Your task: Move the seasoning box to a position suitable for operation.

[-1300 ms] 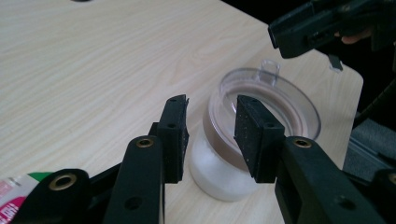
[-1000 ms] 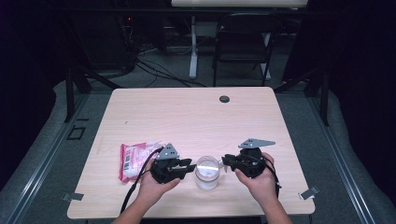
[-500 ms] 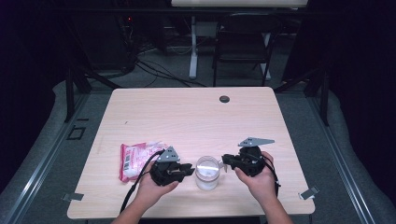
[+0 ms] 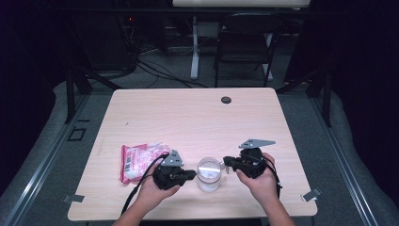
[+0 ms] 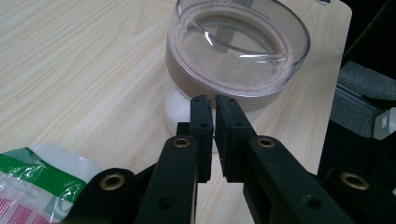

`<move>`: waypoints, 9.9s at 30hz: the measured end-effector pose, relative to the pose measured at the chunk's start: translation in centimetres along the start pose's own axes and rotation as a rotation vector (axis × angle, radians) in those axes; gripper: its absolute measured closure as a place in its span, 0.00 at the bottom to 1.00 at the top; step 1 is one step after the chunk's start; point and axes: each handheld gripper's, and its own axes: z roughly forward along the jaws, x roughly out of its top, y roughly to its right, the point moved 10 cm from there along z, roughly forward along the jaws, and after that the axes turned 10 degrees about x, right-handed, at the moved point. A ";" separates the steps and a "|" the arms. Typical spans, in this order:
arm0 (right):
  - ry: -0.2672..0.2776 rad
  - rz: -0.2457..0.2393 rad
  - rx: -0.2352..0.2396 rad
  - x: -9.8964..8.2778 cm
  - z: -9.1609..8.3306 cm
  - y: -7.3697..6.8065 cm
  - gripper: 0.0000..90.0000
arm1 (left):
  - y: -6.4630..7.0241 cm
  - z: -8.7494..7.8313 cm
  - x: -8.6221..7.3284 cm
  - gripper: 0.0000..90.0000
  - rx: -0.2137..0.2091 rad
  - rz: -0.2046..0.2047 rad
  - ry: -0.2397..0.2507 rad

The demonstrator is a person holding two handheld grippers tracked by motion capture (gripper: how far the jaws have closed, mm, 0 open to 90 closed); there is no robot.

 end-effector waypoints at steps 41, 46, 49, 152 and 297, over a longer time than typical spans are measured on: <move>0.008 -0.037 0.003 -0.2 -0.7 -1.1 0.89 | 0.7 -0.7 1.7 0.98 -0.013 -0.004 0.072; 0.001 -0.067 0.010 -0.3 -1.0 -1.9 0.84 | 0.5 -1.0 2.4 0.96 -0.007 -0.002 0.095; 0.002 -0.086 0.016 -0.4 -1.2 -2.5 0.79 | 0.5 -1.1 2.8 0.95 -0.007 -0.006 0.105; 0.009 -0.153 -0.048 -2.3 -1.4 -2.6 0.70 | -0.6 1.9 2.9 0.74 0.074 0.013 0.071; 0.183 -0.147 -0.026 2.7 0.8 2.2 0.62 | -8.7 -4.6 -2.1 0.57 0.380 -0.159 0.131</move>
